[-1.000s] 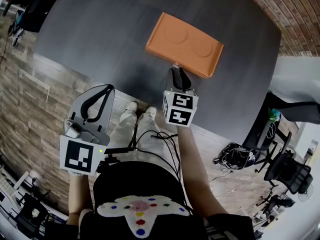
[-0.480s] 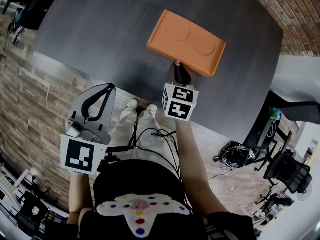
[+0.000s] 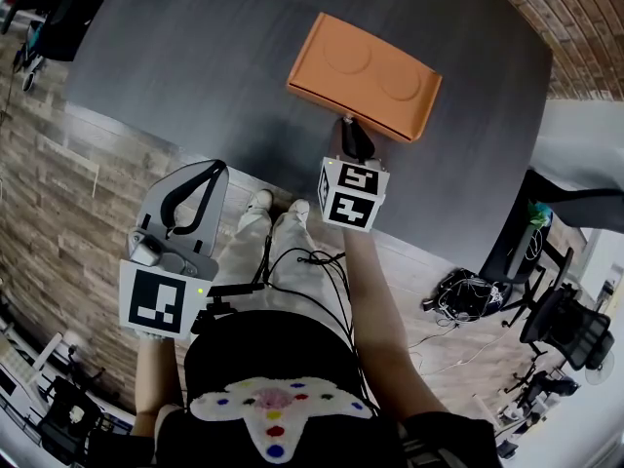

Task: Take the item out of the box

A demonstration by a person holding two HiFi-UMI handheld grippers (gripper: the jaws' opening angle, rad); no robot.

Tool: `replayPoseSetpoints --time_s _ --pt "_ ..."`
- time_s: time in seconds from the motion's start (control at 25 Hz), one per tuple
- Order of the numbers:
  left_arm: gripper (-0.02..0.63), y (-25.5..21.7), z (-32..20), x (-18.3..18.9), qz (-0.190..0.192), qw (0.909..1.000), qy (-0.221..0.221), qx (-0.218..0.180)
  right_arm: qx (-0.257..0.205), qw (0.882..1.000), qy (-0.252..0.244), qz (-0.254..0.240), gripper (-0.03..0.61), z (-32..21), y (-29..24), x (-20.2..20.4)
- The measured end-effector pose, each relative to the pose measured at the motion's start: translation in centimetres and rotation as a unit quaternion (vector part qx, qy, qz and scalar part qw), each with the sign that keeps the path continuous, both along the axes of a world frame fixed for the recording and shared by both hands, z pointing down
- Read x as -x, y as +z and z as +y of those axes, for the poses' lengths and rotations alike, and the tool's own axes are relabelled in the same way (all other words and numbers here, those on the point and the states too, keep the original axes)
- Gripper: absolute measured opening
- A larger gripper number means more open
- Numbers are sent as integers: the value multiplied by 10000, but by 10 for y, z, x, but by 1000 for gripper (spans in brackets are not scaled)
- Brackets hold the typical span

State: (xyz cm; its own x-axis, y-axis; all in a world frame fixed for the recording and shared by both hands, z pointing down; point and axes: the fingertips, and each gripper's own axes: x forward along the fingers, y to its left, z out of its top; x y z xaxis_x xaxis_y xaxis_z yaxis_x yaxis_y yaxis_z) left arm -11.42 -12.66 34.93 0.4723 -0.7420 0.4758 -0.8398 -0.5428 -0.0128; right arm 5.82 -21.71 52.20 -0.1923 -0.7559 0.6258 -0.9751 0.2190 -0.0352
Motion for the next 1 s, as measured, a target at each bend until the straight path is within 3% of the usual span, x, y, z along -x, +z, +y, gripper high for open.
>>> replayPoseSetpoints --time_s 1.0 --pt "5 3 25 11 81 9992 385 -7 35 9995 305 -54 75 42 1 16"
